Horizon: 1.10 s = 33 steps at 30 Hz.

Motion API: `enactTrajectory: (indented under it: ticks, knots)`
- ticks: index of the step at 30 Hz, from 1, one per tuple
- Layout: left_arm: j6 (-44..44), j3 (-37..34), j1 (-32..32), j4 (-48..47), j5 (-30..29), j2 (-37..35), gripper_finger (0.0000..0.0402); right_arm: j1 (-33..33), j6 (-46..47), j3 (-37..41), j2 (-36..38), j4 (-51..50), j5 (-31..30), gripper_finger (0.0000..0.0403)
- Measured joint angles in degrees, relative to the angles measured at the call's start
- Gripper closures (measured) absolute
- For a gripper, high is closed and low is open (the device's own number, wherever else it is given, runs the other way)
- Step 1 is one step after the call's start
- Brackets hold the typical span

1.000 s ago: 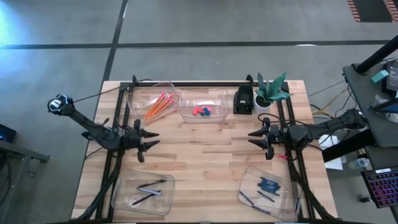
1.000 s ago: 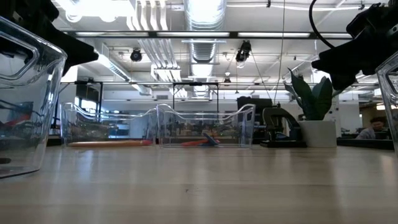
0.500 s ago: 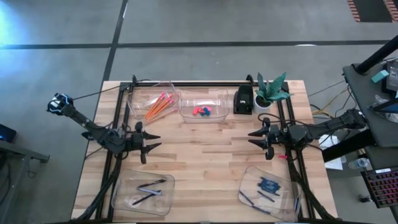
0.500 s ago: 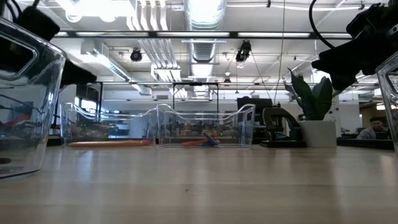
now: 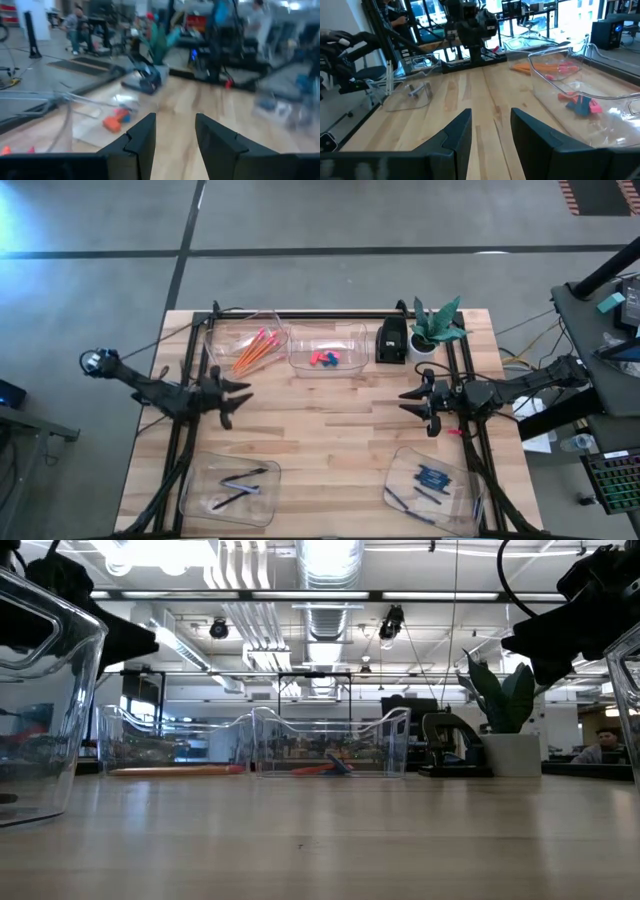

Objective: Sort crayons/erasers/pens/pencils in bins
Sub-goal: Return to home position

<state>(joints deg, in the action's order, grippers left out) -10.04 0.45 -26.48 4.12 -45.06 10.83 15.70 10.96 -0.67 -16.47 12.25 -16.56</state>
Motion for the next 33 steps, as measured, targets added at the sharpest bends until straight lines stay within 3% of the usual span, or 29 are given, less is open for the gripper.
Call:
enactTrajectory:
  ticks: [9,17,22,33]
  knots:
    - [-0.01,-0.07,10.99,0.02,0.01,-9.30,0.0277,0.00,-0.01,0.00,1.75,-0.02,0.00,0.0275]
    - [-0.02,-0.11,21.05,-0.02,-0.02,-9.38,0.0277,-1.80,-0.01,0.02,11.27,0.04,0.01,0.0275]
    - [-0.02,-0.13,26.49,-0.02,-0.01,-9.49,0.0277,-5.93,-0.02,0.04,16.46,0.35,-0.06,0.0275]
    - [-0.02,-0.17,39.75,-0.02,0.00,-9.49,0.0277,-17.59,0.00,0.07,16.46,1.31,0.00,0.0275]
